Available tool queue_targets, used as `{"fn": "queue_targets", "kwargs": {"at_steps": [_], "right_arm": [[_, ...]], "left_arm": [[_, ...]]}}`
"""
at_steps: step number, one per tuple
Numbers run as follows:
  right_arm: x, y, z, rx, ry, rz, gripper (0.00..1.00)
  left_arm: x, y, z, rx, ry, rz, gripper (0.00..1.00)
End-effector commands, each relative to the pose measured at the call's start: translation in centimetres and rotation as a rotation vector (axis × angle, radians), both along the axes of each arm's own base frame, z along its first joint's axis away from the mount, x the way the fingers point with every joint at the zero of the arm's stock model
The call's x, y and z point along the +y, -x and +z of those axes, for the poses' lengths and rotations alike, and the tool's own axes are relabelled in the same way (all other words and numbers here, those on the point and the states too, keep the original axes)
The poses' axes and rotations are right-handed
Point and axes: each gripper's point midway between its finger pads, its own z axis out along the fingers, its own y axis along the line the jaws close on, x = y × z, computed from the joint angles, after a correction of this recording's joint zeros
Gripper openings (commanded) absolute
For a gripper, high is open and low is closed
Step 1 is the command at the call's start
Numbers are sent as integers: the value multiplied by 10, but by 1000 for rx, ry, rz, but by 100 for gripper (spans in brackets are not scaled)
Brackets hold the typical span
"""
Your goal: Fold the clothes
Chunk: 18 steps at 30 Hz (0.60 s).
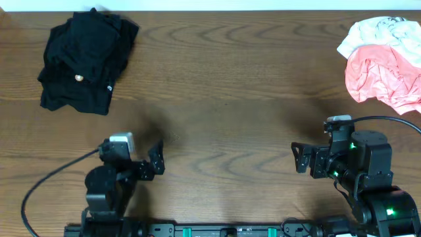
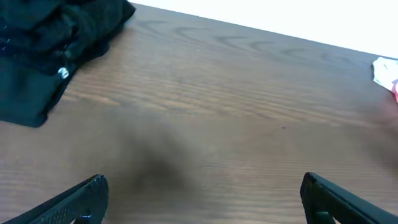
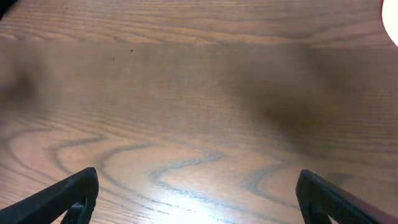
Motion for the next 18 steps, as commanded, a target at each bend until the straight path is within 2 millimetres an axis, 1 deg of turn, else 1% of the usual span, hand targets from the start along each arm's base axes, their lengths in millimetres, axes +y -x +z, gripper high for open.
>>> {"fn": "queue_targets", "kwargs": {"at_steps": [1,3,10,18], "right_arm": [[0,1,-2,1,9,9,99],[0,1,-2,1,9,9,99],[0,1,-1,1,9,9,99],[0,1,-1,1,9,9,99]], "left_arm": [[2,3,-15,-8,-5,-6,98],[2,4,-24,-7,-6,-4,98],[3,7,-46,-29,-5,-1,98],[13,4,-37,-73,-13,44,98]]}}
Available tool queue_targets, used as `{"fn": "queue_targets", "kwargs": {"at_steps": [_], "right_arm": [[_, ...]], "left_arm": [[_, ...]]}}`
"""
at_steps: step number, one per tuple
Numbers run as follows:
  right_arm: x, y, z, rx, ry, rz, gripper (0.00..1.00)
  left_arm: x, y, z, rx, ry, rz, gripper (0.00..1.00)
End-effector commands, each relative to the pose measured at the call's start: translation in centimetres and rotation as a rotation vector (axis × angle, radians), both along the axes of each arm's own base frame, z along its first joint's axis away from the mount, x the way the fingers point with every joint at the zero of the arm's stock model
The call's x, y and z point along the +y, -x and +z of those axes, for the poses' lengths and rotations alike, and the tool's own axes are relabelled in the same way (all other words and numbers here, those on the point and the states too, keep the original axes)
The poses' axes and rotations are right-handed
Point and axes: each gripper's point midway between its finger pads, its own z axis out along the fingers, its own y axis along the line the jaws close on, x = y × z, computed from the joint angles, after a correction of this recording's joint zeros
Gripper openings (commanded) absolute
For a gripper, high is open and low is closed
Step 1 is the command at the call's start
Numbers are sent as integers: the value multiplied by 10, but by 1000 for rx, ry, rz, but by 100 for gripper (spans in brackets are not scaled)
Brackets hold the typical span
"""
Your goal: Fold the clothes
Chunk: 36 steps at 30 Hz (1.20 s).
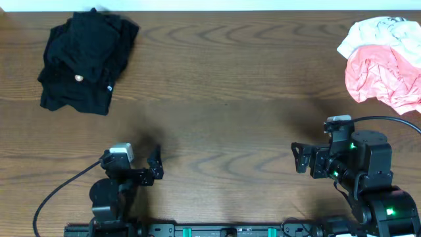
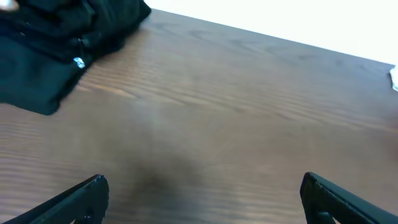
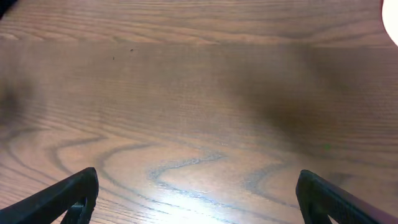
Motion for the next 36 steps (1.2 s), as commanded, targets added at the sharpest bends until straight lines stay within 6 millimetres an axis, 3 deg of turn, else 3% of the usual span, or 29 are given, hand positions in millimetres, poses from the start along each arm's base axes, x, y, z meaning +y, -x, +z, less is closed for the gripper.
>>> {"fn": "queue_targets", "kwargs": {"at_steps": [1,29,36], "right_arm": [[0,0,-1,0,8,8,99],[1,1,-1,0,8,10,99],[2,18,5,-152,132,127,99]], "left_arm": [[0,0,-7,3,-10,-6,98],[1,0,-8,7,-11,-4,98],[1,0,-8,7,-10,-4,98]]}}
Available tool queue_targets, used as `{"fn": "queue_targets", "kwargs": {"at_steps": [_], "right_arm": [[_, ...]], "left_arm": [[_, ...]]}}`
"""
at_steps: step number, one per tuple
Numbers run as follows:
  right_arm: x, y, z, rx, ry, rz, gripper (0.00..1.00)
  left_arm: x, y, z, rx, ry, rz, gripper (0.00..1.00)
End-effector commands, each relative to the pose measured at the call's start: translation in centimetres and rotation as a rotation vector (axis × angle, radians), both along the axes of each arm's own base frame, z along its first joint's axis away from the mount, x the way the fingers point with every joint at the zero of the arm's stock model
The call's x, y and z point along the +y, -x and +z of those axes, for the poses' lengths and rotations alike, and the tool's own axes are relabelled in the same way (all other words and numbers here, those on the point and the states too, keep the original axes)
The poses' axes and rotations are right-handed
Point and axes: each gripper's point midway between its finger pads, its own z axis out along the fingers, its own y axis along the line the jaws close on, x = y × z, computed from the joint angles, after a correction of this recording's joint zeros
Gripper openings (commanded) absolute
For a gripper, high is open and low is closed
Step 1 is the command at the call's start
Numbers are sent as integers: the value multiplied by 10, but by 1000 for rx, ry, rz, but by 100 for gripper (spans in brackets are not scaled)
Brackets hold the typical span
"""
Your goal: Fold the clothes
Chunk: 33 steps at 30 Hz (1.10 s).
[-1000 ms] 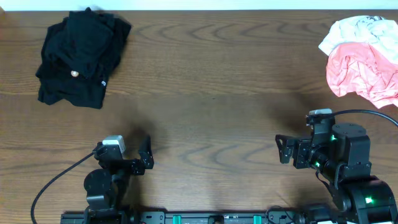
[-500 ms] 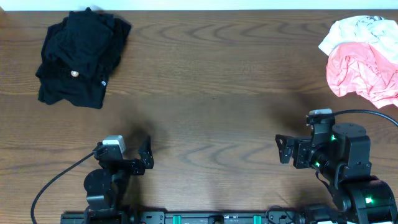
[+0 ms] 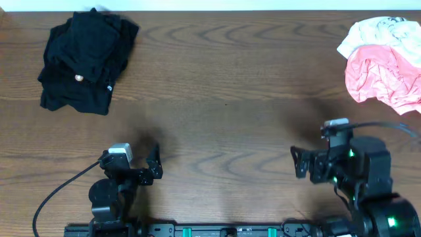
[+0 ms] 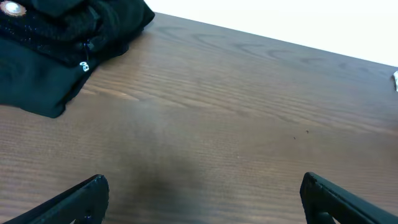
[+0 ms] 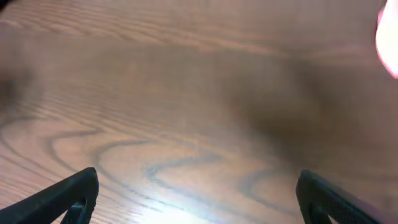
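Note:
A folded black garment lies at the far left of the wooden table; the left wrist view shows it at top left. A crumpled pink garment with a white one behind it lies at the far right; a pink edge shows in the right wrist view. My left gripper sits open near the front left, nothing between its fingers. My right gripper sits open near the front right, also empty, well short of the pink pile.
The table's far edge meets a white surface. Black cables trail from both arms near the front edge. Bare wood lies between the two piles.
The right arm has shifted slightly, its wrist view now tilted with more of the pink cloth at the top right. The left arm has barely moved. Both grippers stay open.
At first the left arm stood a little farther out at the front left; then it had drawn back toward the front edge, and it stays there. The right arm held still until its slight shift now. The garments have not moved.

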Motion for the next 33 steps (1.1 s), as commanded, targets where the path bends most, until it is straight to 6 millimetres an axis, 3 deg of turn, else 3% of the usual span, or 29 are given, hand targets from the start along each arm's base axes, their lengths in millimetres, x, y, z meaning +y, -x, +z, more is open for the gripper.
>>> {"fn": "queue_targets", "kwargs": {"at_steps": [1,11,17,33], "right_arm": [[-3,10,-6,-86,75,57,99],[-5,12,-66,-252,40,42,99],[-2,2,-88,-314,28,40,99],[0,-4,-90,-347,21,41,99]], "left_arm": [[-1,0,-8,12,-5,-8,98],[-1,0,-8,12,-5,-8,98],[-1,0,-8,11,-5,-8,98],[-1,0,-8,12,-5,-8,98]]}}
